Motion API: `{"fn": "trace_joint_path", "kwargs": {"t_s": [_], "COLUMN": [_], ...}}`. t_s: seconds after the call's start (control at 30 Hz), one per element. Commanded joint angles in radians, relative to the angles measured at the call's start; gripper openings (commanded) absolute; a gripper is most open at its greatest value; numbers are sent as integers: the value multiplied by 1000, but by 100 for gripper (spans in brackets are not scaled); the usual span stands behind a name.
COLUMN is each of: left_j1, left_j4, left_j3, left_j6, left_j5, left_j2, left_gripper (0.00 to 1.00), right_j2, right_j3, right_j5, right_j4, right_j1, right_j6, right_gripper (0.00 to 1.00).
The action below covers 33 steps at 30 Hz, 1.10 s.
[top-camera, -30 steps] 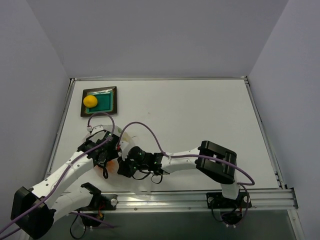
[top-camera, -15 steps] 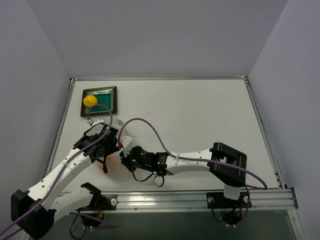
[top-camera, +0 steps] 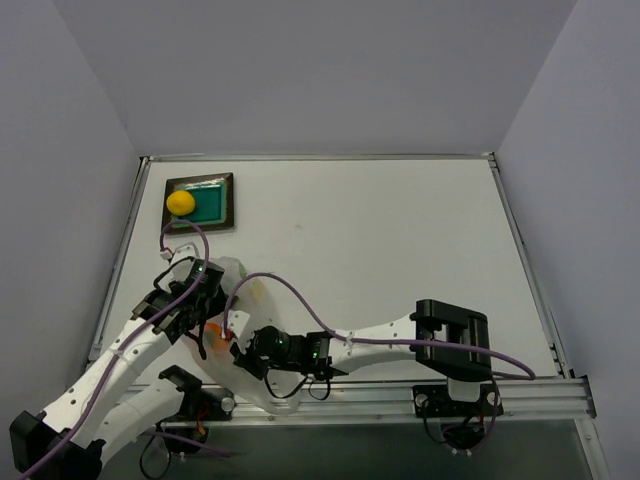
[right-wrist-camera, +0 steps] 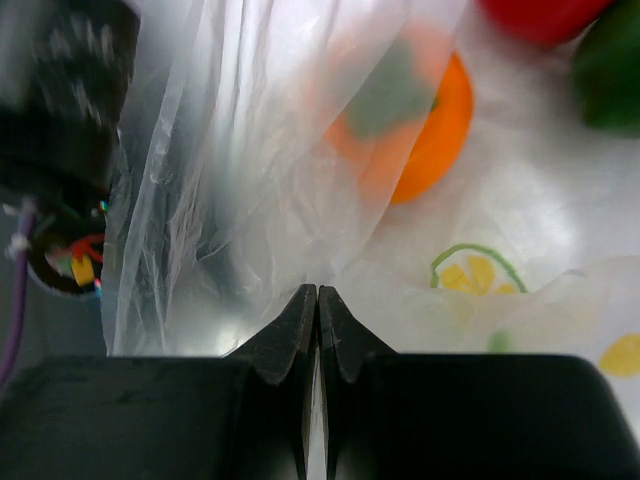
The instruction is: Take the fake fruits out of the plastic bag
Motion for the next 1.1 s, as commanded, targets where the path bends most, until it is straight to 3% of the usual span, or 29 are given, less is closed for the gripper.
{"fn": "trace_joint_path", "kwargs": {"t_s": [0.0,0.3,0.53,0.8,1.07], "left_j1": [7,-16,-16,-7,29], "left_j4": [-76,-115,181,260,378], "left_j3": [14,-7,-56,-24,2], "left_j6": [-14,-46,-60,-14,55], "left_j5": [-2,-15,-4,-114,-94], "left_j2": [-23,10,104,257,420], "left_gripper": [43,35,44,44,59], "right_j2": [40,69,53,24,12], "right_j3": [-19,-66,-85,-108,-103], "right_j5": [-6,72,109,106,98], "right_j4": [48,94,97,109,103], "right_j1": [18,18,7,-21,-34], "right_j6": [9,66,75,89,86], "right_gripper": [0,0,0,0,0]}}
